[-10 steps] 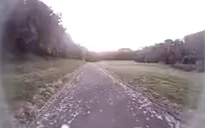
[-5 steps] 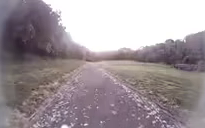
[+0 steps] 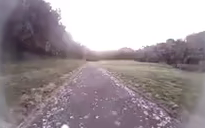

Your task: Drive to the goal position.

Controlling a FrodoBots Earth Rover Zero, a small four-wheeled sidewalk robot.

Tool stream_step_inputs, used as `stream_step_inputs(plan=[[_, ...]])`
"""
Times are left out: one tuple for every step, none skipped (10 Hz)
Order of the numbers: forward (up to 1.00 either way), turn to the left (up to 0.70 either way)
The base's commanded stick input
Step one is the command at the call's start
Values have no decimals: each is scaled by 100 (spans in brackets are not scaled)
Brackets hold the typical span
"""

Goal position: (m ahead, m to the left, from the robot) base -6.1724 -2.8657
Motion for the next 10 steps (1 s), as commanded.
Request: stream_step_inputs(plan=[[50,0],[50,0],[50,0],[50,0],[50,0],[50,0],[50,0],[50,0],[50,0],[36,0]])
